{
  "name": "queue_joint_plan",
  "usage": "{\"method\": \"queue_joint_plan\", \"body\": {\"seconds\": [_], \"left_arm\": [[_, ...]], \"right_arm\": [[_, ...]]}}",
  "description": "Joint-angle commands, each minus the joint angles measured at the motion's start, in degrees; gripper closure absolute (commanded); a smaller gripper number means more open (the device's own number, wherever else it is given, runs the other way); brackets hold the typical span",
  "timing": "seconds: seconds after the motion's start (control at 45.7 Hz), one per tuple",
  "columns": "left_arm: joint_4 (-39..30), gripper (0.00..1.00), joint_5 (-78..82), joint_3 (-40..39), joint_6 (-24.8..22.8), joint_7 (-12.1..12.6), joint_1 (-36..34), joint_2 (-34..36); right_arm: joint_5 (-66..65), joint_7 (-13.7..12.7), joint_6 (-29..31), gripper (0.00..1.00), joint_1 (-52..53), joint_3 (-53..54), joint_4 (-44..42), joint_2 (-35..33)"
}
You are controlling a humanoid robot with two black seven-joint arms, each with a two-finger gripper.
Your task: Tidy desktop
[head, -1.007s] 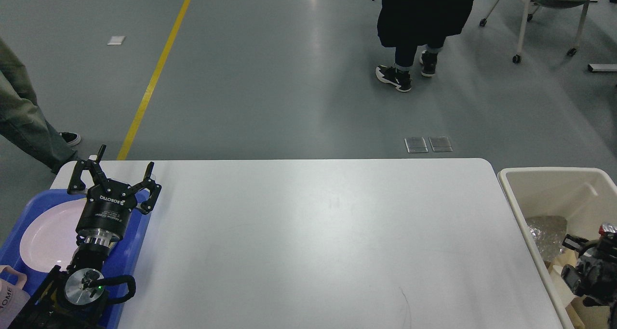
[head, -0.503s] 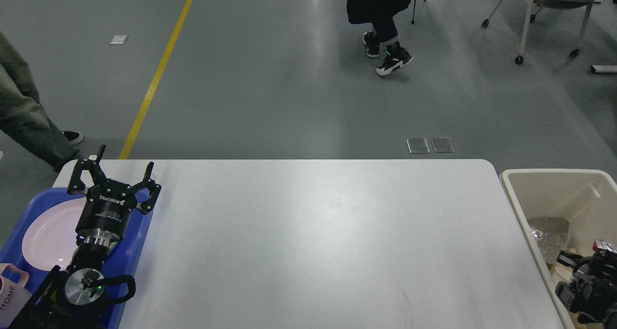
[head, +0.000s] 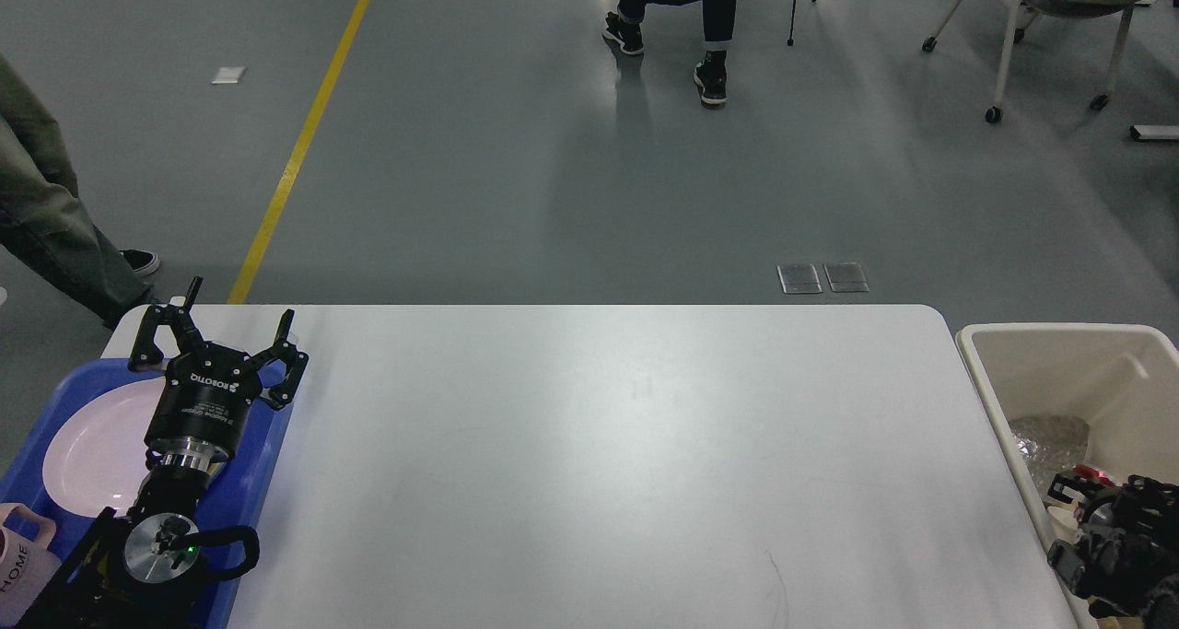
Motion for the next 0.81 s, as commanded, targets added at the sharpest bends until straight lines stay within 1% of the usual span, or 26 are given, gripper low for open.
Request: {"method": "queue_joint_plan", "body": {"seconds": [0.0,0.263,0.328,0.416,0.482,0.569,0.635,0.722,0.788], "left_arm": [[0.0,0.03,0.0,0.0,-0.05,0.01,0.0,-0.01],[0.0,0.03,0.0,0.0,-0.05,0.01,0.0,-0.01],[0.0,0.03,0.0,0.0,0.04,0.01,0.0,-0.01],[0.0,0.03,0.0,0.0,0.04,0.09,0.0,-0.01],[0.0,0.03,0.0,0.0,0.04,0.09,0.0,-0.01],[0.0,0.03,0.0,0.0,-0.05,0.09,0.0,0.08],[0.0,0.03,0.0,0.0,-0.05,0.09,0.0,-0.01],[0.0,0.03,0.0,0.0,0.04,0.09,0.0,0.08],[0.0,0.03,0.0,0.0,0.04,0.09,0.0,-0.01]], "right_arm": [[0.0,0.01,0.09,0.0,0.33,0.0,0.01,-0.17],[0.08,0.09,0.09,0.0,2.52,0.36,0.97,-0.78],[0.26,0.44,0.17,0.0,5.68,0.62,4.13,-1.92],[0.61,0.53,0.09,0.0,13.49,2.54,11.59,-5.78],[0.52,0.53,0.09,0.0,17.9,6.58,16.6,-8.6],[0.7,0.53,0.09,0.0,22.38,13.52,21.09,-10.36],[0.88,0.53,0.09,0.0,25.63,21.34,22.51,-11.94],[0.88,0.44,0.09,0.0,28.01,32.23,22.68,-15.8],[0.7,0.53,0.17,0.0,28.89,39.27,23.73,-16.43]]}}
